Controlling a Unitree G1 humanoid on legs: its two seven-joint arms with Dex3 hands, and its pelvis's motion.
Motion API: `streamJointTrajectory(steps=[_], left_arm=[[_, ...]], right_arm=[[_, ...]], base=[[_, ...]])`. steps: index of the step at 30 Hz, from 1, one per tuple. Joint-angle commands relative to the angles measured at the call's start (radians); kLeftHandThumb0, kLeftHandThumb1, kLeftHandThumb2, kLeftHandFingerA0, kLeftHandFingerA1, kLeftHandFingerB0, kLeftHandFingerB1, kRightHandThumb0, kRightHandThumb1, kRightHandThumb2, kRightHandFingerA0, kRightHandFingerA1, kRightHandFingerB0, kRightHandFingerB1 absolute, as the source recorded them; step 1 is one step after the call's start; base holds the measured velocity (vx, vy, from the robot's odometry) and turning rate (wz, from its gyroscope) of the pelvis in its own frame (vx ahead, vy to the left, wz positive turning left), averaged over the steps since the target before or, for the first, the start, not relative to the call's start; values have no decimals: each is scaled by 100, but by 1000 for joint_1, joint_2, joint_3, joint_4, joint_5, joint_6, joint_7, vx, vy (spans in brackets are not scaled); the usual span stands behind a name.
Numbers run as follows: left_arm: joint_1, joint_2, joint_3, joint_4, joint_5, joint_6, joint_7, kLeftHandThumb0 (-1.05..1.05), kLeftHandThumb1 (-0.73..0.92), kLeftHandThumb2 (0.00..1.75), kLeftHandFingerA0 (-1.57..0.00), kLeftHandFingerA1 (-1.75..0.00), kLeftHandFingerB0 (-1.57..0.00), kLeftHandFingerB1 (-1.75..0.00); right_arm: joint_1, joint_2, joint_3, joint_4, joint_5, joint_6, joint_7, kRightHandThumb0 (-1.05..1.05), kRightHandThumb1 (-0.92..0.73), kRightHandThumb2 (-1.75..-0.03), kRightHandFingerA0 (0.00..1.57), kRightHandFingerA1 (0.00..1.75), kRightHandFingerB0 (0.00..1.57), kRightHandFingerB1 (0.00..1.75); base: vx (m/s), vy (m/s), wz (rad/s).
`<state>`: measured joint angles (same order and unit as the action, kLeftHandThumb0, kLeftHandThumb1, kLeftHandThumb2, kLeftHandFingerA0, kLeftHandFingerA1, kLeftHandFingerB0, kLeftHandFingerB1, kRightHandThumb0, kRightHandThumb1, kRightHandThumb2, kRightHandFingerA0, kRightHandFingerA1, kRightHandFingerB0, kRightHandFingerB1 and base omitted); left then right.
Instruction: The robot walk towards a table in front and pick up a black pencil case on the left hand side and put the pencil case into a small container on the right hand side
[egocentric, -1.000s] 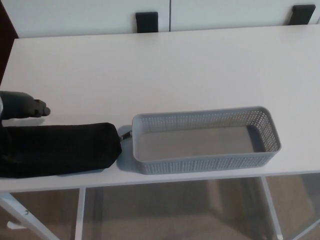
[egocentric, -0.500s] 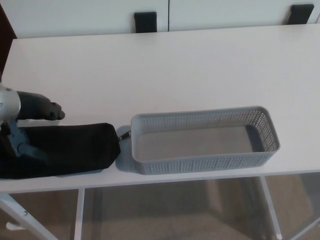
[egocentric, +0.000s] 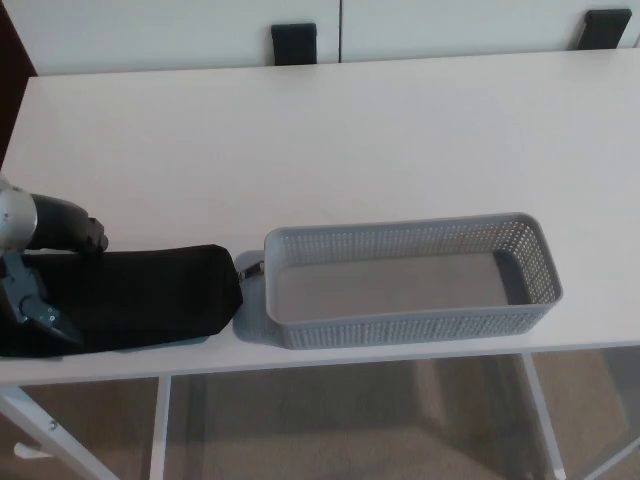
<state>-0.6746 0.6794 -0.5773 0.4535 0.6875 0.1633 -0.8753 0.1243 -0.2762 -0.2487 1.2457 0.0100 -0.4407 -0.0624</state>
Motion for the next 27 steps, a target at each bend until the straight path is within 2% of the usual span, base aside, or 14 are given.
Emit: streamJointTrajectory(steps=[1, 5, 6, 10, 11, 12, 13, 17, 19, 21, 22, 23, 25, 27], left_arm=[[2, 6, -9, -5, 35, 16, -25, -102, 37, 72, 0, 0, 0, 0], [17, -3, -21, 6, 50, 14, -14, -98, 46, 56, 0, 0, 0, 0], [22, -3, -27, 5, 59, 10, -6, -104, 38, 72, 0, 0, 0, 0], [42, -16, -37, 8, 64, 15, 5, -102, 36, 72, 0, 0, 0, 0], [49, -23, -38, 8, 64, 18, 8, -77, 43, 93, 0, -3, 0, 0], [57, -33, -44, 13, 70, 22, 17, -77, 44, 93, 0, -2, 0, 0], [65, -48, -48, 26, 74, 29, 29, -77, 45, 92, 0, -3, 0, 0], [82, -81, -72, 62, 102, 36, 77, -81, 48, 92, 0, 0, 0, 0], [96, -103, -95, 92, 127, 34, 122, -83, 47, 91, 0, 0, 0, 0], [119, -115, -98, 106, 141, 29, 186, -82, 46, 88, 0, -1, 0, -3], [142, -117, -100, 102, 161, 15, 261, -67, 47, 55, 0, -21, 0, -17], [165, -113, -96, 89, 175, 1, 339, -52, 50, 55, -11, -35, -8, -25], [228, -120, -42, 87, 155, -53, 562, -7, 72, 62, -70, -99, -50, -43], [258, -134, -2, 110, 136, -103, 719, -6, 75, 61, -81, -102, -69, -57]], right_arm=[[4, -10, -11, 2, 16, 2, 6, -38, -42, -69, 67, 59, 39, 48], [3, -11, -10, 4, 14, 2, 6, -30, -52, -55, 70, 51, 43, 39], [2, -11, -11, 5, 15, 3, 7, -30, -52, -55, 71, 51, 43, 39], [-3, -12, -9, 12, 11, 1, 5, -38, -42, -70, 67, 60, 39, 48], [-3, -12, -8, 10, 9, 0, 3, -31, -53, -55, 72, 50, 44, 39], [-3, -10, -10, 7, 13, -3, 5, -38, -42, -70, 65, 59, 39, 48], [-2, -9, -10, 3, 14, -5, 7, -31, -53, -56, 69, 50, 43, 39], [-1, -6, -17, -2, 23, -4, 13, -39, -43, -70, 64, 58, 37, 48], [-1, -6, -18, -2, 22, -5, 11, -30, -54, -56, 70, 51, 42, 39], [3, -8, -16, -5, 19, -10, 11, -40, -44, -72, 67, 62, 37, 48], [7, -10, -12, -8, 12, -8, 5, -42, -43, -73, 67, 63, 37, 49], [7, -10, -12, -7, 12, -5, 3, -42, -44, -73, 68, 63, 38, 49], [7, -9, -14, -8, 15, -6, 6, -34, -55, -57, 69, 50, 43, 39], [1, -12, -14, -7, 15, 5, 4, -32, -55, -57, 70, 50, 43, 39]], base=[[0, 0, 0], [0, 0, 0], [0, 0, 0], [0, 0, 0], [0, 0, 0], [0, 0, 0], [0, 0, 0], [0, 0, 0], [0, 0, 0], [0, 0, 0], [0, 0, 0], [0, 0, 0], [0, 0, 0], [0, 0, 0]])
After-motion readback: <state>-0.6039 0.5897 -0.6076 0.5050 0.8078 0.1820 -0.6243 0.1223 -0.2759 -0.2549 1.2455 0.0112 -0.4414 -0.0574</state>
